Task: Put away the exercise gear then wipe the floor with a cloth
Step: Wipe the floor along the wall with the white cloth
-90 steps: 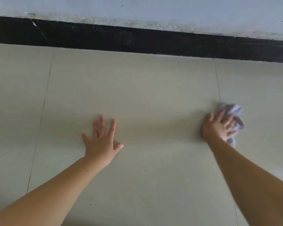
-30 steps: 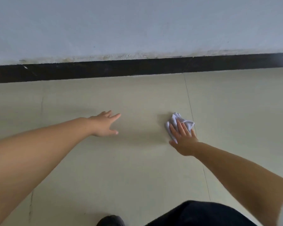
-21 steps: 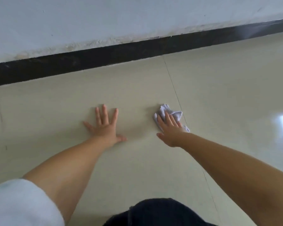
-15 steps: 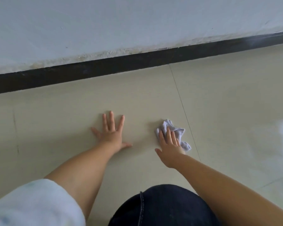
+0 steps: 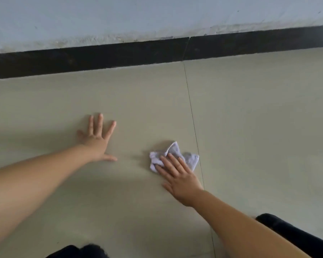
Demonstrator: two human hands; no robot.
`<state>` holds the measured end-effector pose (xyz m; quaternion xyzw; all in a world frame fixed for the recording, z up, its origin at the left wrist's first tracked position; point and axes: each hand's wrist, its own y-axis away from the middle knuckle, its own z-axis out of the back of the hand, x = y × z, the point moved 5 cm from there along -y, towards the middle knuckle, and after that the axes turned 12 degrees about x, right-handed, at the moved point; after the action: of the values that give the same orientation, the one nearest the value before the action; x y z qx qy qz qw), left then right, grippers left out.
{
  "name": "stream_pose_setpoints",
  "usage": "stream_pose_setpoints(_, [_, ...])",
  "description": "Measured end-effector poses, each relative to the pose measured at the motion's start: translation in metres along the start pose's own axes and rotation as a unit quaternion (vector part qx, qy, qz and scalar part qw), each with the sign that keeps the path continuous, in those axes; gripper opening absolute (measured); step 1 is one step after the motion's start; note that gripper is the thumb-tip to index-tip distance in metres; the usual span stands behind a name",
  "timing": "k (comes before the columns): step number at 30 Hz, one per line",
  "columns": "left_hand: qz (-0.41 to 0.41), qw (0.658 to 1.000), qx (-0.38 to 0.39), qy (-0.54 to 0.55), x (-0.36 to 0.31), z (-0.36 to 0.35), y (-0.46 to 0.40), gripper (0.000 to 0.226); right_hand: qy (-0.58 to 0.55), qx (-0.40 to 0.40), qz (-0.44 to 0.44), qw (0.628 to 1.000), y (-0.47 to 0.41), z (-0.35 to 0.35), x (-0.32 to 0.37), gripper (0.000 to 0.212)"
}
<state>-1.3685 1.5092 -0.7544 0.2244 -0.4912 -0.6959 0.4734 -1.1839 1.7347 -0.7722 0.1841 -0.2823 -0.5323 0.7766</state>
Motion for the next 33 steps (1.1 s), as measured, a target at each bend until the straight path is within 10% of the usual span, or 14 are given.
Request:
stream_pose_setpoints(11, [0.052, 0.937, -0.132, 0.32, -0.133, -0.016, 0.049, 0.073, 0.123, 0.049, -0.069, 0.989, -0.146, 0.175, -0.153, 0.062])
stream_pose_setpoints(17, [0.084, 0.91, -0.163, 0.372, -0.15, -0.032, 0.048, 0.052, 0.16, 0.022, 0.188, 0.969, 0.003, 0.036, -0.094, 0.062])
stream_pose_setpoints(23, [0.101, 0.925, -0.145, 0.335, -0.159, -0.017, 0.055, 0.053, 0.289, 0.111, 0.391, 0.867, 0.068, -0.033, -0.075, 0.053])
stream_pose_setpoints(28, [-0.004, 0.942, -0.147, 0.301, -0.221, -0.014, 0.07, 0.055, 0.126, -0.009, 0.059, 0.99, -0.055, 0.123, -0.191, 0.054])
stream_pose_setpoints(33, [-0.011, 0.943, -0.133, 0.306, -0.216, -0.011, 0.075, 0.054, 0.07, 0.027, -0.067, 0.995, -0.071, 0.151, -0.231, 0.06])
